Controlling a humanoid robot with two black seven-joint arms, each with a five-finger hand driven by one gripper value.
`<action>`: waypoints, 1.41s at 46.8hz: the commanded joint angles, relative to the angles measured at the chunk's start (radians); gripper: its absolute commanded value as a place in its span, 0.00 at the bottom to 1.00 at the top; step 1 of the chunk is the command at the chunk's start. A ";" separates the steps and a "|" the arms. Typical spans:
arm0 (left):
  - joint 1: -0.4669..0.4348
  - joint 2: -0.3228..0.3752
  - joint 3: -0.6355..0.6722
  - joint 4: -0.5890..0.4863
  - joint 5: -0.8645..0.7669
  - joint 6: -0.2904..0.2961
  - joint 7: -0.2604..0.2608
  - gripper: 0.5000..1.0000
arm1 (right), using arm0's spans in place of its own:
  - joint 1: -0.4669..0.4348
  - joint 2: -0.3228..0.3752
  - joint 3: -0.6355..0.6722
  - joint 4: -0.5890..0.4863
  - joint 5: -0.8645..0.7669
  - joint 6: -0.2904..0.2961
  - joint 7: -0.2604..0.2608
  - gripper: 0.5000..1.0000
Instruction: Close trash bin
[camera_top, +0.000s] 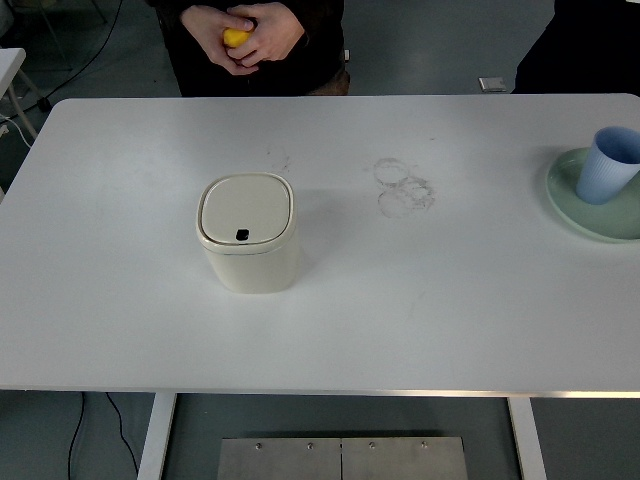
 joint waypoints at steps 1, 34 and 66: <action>0.000 0.003 0.000 0.000 0.000 0.001 0.001 1.00 | 0.000 0.000 0.000 0.000 0.000 0.000 0.001 0.98; -0.002 0.025 -0.002 0.004 -0.003 -0.002 -0.010 1.00 | 0.000 0.000 0.000 0.000 0.000 0.000 0.000 0.98; -0.055 0.054 0.011 0.003 0.018 -0.002 -0.047 1.00 | 0.000 0.000 0.000 0.000 0.000 0.000 0.000 0.98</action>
